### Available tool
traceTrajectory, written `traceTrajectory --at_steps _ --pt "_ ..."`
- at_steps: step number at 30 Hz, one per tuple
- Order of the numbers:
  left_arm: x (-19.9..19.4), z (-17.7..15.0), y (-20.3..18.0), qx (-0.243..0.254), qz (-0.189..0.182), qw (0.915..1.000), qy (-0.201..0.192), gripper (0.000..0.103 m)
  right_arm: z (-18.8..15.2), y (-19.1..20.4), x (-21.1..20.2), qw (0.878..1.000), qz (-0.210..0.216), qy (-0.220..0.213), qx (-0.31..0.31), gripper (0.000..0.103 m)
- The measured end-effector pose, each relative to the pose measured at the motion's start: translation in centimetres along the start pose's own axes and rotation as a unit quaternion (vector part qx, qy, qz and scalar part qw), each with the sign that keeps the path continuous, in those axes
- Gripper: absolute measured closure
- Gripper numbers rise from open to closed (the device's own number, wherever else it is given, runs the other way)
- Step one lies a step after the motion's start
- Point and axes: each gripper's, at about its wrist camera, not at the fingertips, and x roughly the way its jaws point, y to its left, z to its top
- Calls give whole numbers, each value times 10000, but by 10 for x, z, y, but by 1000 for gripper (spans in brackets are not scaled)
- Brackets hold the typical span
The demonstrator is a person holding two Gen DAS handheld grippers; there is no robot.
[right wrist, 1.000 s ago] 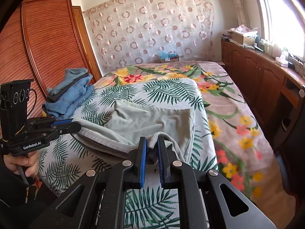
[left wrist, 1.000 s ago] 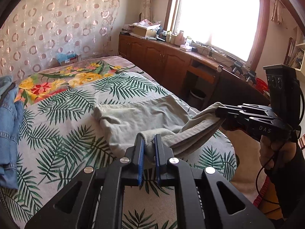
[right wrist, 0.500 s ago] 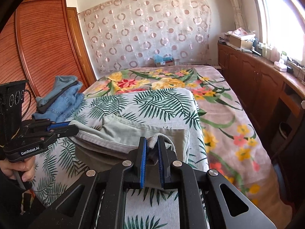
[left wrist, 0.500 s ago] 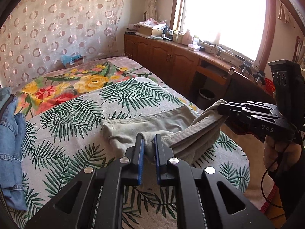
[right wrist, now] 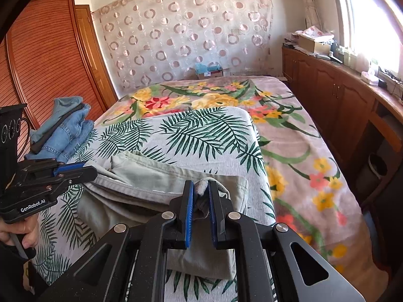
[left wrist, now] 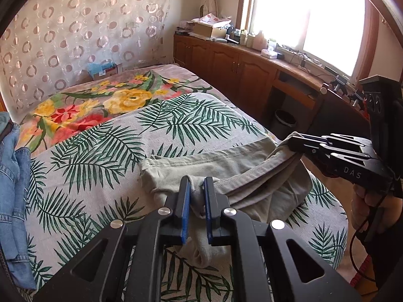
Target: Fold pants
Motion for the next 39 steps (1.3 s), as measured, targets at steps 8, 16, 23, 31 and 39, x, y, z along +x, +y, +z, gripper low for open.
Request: traceTrajectory --at_steps 8,16,23,31,39 --pt "-7 -4 -2 -9 9 10000 -60 90 -8 -1 0 10000 11 -33 20 90" --pt "-24 -4 3 -53 61 9998 -201 59 -11 -4 -18 9996 -152 -250 -59 74" --pt "-18 -14 11 -81 14 9999 -123 27 -22 -8 -17 9997 -195 -115 -119 63" --pt "7 -26 17 -133 22 9996 228 27 -24 -16 7 9993 -230 275 -54 63" --pt "30 -21 27 -157 96 9989 432 27 -3 -22 28 9987 -144 492 -65 53"
